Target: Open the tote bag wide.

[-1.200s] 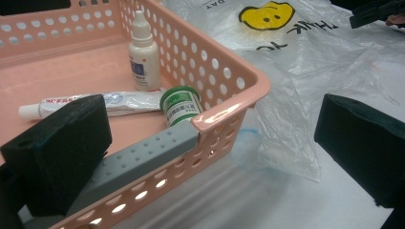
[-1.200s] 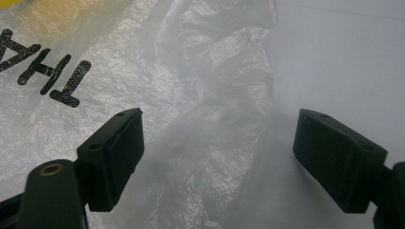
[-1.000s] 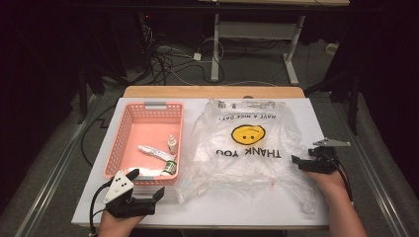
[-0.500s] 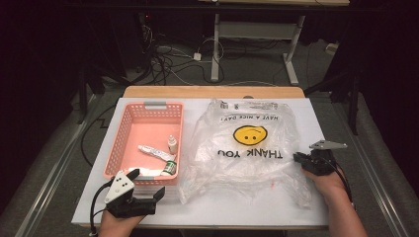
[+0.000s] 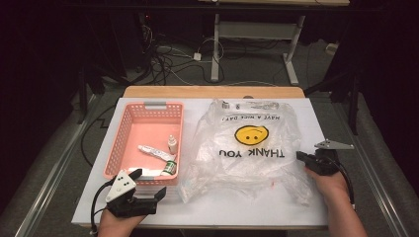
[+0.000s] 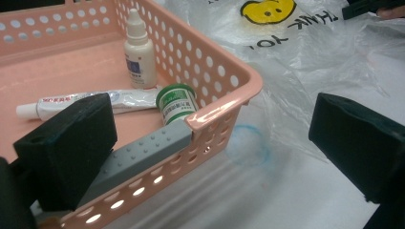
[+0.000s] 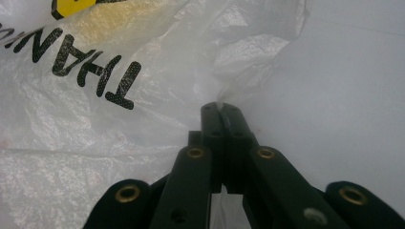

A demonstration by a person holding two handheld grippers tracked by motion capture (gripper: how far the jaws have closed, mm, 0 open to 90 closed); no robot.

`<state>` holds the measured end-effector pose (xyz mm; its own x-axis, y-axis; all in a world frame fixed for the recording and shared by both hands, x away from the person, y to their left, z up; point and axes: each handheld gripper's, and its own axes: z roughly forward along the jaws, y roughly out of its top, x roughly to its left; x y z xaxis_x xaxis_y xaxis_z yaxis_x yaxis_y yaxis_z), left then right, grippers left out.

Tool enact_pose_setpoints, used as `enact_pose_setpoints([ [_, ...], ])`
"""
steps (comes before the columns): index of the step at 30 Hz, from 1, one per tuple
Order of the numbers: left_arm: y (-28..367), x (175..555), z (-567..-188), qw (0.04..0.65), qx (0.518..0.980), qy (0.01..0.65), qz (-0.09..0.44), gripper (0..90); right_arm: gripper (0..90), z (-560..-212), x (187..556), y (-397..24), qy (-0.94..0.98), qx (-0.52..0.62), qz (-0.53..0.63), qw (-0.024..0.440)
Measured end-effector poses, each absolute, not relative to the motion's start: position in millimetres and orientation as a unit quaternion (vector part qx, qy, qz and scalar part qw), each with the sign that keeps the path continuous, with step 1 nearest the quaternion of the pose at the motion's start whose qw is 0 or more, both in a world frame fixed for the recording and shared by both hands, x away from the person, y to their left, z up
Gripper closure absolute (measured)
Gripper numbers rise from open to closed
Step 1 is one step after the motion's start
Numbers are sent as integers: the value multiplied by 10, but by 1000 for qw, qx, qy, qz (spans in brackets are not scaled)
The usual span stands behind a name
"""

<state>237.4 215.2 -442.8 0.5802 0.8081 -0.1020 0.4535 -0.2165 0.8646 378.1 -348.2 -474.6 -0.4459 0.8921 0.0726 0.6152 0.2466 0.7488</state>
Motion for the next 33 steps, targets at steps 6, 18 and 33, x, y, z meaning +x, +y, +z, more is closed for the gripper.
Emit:
enact_pose_setpoints([
  [6, 2136, 2396, -4334, 458, 758, 415, 210, 0, 900, -4724, 3704, -3623, 743, 514, 376, 206],
  [18, 2149, 2470, -4363, 481, 758, 402, 180, 0, 900, -4706, 3539, -3902, 707, 553, 365, 247],
  [33, 2059, 2550, -4380, 489, 767, 376, 174, 0, 900, -4665, 3140, -4259, 651, 608, 346, 293],
])
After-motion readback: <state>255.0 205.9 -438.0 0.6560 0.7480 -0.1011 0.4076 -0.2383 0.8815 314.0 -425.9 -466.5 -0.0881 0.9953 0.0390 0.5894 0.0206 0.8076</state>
